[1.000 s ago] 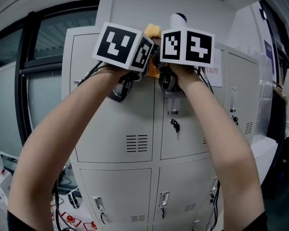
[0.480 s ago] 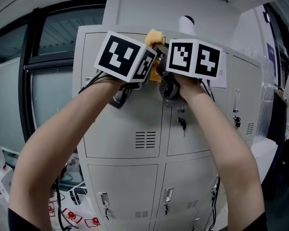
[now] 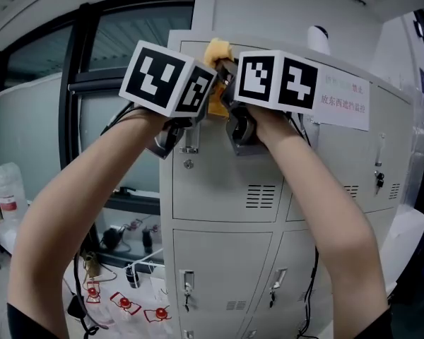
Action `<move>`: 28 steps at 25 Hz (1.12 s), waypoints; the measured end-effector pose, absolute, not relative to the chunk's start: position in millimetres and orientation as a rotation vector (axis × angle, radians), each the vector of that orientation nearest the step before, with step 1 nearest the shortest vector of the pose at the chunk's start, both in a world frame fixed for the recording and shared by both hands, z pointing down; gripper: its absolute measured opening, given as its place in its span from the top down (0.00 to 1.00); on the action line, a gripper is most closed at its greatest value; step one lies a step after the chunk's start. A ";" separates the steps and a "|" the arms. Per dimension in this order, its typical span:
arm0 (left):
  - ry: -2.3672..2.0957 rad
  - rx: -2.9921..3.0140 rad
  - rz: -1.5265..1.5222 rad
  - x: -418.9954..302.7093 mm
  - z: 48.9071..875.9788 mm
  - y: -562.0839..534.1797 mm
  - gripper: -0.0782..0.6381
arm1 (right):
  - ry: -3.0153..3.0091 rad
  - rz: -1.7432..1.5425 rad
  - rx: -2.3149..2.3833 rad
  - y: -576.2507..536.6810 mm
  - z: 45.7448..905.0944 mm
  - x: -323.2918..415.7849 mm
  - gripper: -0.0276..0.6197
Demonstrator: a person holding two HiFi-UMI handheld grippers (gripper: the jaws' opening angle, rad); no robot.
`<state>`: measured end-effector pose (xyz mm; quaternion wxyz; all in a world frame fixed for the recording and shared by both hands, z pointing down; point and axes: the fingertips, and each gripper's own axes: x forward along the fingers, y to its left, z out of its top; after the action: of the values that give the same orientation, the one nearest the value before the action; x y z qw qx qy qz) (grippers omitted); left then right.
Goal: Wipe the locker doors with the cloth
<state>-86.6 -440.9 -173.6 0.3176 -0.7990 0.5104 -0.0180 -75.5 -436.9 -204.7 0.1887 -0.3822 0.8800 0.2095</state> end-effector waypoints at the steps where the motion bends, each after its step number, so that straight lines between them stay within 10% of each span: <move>1: 1.358 -2.098 -0.053 -96.0 -171.6 -439.7 0.86 | 2.482 0.589 -1.067 -435.8 -202.8 -84.9 0.85; 28: 1.430 -2.094 -0.085 -161.3 -146.5 -459.4 0.86 | 2.503 0.725 -1.113 -450.9 -179.2 -154.6 0.85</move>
<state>-161.3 -459.4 -146.5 0.2977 -0.7879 0.5382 -0.0320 -154.6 -450.9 -179.2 0.1534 -0.3882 0.8729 0.2527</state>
